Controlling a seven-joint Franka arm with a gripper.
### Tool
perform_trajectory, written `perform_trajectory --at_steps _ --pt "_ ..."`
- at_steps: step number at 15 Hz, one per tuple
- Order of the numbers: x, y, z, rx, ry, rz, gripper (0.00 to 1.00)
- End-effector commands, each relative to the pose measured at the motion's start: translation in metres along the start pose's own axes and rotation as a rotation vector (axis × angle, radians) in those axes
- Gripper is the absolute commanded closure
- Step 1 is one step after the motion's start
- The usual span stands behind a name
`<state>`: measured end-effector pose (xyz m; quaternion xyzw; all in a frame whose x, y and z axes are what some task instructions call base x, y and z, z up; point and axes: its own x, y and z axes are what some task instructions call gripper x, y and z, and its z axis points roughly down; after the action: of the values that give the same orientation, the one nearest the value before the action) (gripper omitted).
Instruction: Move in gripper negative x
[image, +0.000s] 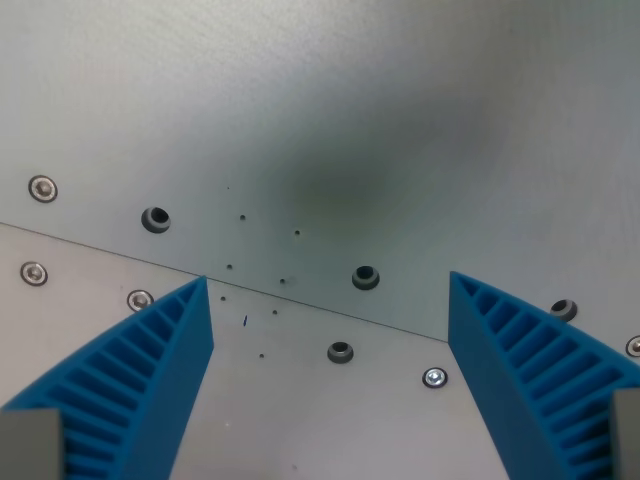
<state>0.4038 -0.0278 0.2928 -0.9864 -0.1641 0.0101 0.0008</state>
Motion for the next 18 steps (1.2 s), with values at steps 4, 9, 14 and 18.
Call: perform_trajectory --at_steps 4,9,14,18 --pt "-0.020 0.000 -0.002 -0.002 0.006 0.000 0.00" --pt "-0.045 0.000 -0.002 -0.002 0.006 0.000 0.00" --pt "-0.070 0.000 -0.002 -0.002 0.006 0.000 0.00" --pt "-0.090 0.000 -0.002 -0.002 0.006 0.000 0.00"
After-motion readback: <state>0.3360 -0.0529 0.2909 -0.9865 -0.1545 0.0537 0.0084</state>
